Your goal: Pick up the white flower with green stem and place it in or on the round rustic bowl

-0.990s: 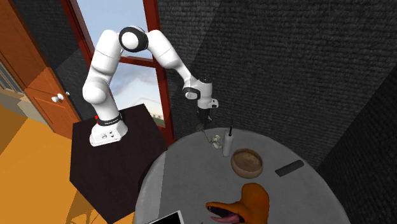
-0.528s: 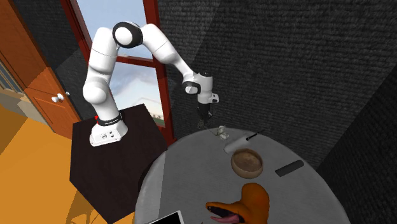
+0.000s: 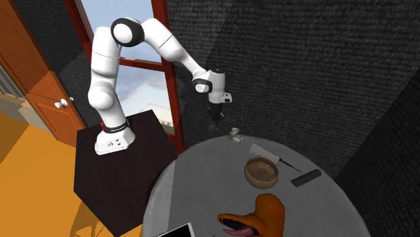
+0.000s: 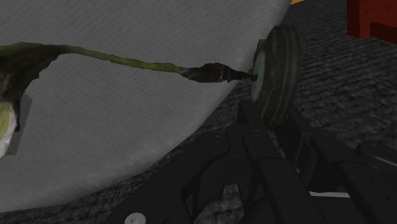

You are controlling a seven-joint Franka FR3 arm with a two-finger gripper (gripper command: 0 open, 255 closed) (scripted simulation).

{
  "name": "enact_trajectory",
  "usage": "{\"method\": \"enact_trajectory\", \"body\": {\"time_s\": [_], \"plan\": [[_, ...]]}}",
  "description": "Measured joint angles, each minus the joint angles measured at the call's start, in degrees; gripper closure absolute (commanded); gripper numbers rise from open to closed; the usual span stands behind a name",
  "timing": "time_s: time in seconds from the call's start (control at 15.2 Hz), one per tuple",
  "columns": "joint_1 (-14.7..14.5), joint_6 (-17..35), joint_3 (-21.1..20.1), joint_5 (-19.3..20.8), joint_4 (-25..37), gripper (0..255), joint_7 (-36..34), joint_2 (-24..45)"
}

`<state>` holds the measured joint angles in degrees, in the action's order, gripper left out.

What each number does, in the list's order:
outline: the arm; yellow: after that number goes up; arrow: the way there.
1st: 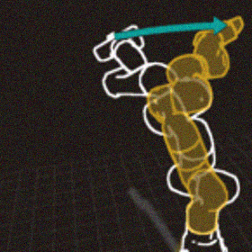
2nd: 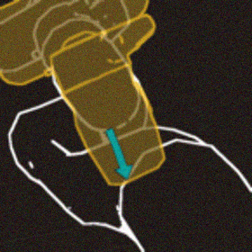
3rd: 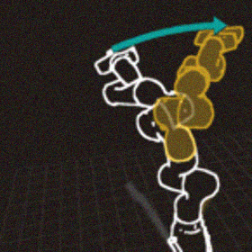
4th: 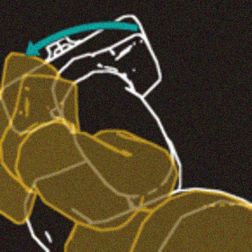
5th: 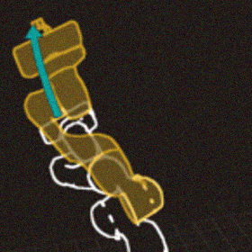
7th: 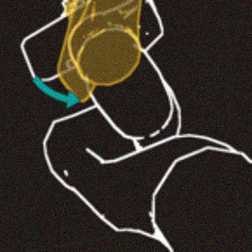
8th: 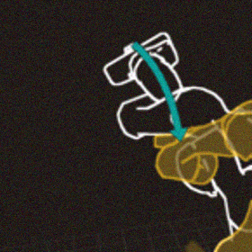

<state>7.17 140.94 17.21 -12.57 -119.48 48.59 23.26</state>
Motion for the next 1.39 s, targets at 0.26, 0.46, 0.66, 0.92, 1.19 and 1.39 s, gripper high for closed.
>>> {"method": "enact_trajectory", "body": {"time_s": [0.26, 0.46, 0.66, 0.92, 1.19, 1.39], "plan": [[-0.43, -2.52, 0.69, 1.17, 0.51, 255, -0.81, -2.13], [-0.71, -4.41, 1.22, 2.11, 0.65, 255, -1.36, -3.96], [-1.12, -6.28, 1.6, 3.03, 0.96, 255, -2.11, -5.64], [-0.32, -8.24, 2.03, 3.13, 2.97, 255, -1.24, -5.53], [3.6, -12.2, 2.67, 1.51, 11.18, 255, 3.28, -0.75], [6.89, -14.8, 2.78, 0.06, 18.02, 255, 6.5, 3.86]]}}
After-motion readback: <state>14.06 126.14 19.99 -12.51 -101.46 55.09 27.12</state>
